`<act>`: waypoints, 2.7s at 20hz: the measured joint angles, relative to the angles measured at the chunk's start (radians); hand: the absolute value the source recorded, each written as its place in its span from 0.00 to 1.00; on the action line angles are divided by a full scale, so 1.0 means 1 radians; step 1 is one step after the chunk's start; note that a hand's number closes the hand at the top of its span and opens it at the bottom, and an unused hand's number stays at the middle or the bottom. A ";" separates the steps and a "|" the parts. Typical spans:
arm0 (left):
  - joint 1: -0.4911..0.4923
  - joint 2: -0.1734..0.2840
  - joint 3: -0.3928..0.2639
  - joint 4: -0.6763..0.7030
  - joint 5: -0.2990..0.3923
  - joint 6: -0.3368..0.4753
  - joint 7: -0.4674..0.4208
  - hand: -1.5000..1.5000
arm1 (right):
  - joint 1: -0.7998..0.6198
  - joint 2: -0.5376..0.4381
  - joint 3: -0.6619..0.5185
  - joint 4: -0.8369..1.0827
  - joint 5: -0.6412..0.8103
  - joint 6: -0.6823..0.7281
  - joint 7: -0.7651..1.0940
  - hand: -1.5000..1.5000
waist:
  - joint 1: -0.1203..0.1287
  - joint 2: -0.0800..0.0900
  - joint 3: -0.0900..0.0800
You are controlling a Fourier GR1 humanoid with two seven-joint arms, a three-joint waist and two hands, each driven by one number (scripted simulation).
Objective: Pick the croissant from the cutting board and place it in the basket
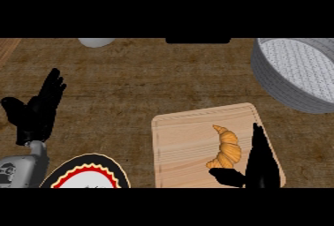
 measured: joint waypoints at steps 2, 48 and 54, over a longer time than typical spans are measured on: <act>0.003 -0.011 0.004 0.000 -0.011 -0.003 -0.009 0.50 | -0.013 0.004 -0.010 0.024 -0.004 -0.007 -0.010 0.00 | 0.000 0.000 0.000; -0.004 -0.060 0.032 -0.012 -0.054 -0.055 -0.008 0.50 | -0.401 -0.004 -0.034 0.472 -0.522 -0.133 -0.700 1.00 | 0.029 0.002 -0.003; -0.031 -0.062 0.046 0.026 -0.062 -0.044 -0.002 0.50 | -0.496 0.005 -0.014 0.382 -0.530 -0.235 -0.642 1.00 | 0.008 0.000 -0.001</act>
